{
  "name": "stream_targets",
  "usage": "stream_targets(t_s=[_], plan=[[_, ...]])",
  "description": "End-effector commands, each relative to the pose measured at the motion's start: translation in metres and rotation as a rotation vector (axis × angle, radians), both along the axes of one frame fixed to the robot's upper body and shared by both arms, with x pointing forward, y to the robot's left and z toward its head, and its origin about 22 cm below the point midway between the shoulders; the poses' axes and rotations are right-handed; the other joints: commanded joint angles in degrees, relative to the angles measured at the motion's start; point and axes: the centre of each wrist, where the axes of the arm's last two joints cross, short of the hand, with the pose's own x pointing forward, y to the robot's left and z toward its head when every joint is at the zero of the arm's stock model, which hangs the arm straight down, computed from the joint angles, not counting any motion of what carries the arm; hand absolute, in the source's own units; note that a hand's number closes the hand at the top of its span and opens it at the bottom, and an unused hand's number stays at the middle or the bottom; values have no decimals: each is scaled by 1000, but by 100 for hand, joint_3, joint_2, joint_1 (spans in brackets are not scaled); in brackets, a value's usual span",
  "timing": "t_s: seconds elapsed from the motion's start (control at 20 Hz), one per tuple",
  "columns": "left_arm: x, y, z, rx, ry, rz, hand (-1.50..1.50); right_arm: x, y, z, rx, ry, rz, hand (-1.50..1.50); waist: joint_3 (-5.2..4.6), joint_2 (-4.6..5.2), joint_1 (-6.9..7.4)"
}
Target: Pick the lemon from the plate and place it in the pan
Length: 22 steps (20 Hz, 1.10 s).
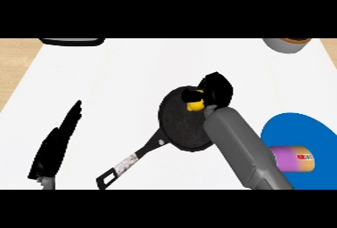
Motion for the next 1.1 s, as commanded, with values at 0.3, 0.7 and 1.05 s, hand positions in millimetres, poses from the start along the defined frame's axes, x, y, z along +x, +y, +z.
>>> stream_targets(t_s=[0.3, 0.7, 1.05], plan=[[4, -6, -4, -3, -9, -34, 0, 1, -18, -24, 329, -226, -149, -150, 8, 43, 171], [4, -8, -2, 1, 9, -15, 0, 12, -17, -4, 363, -552, -328, -150, -1, -39, -26], [-10, 9, -4, 15, 5, 47, 0, -16, -69, -36, 347, -662, -547, -150, -2, -94, -290]])
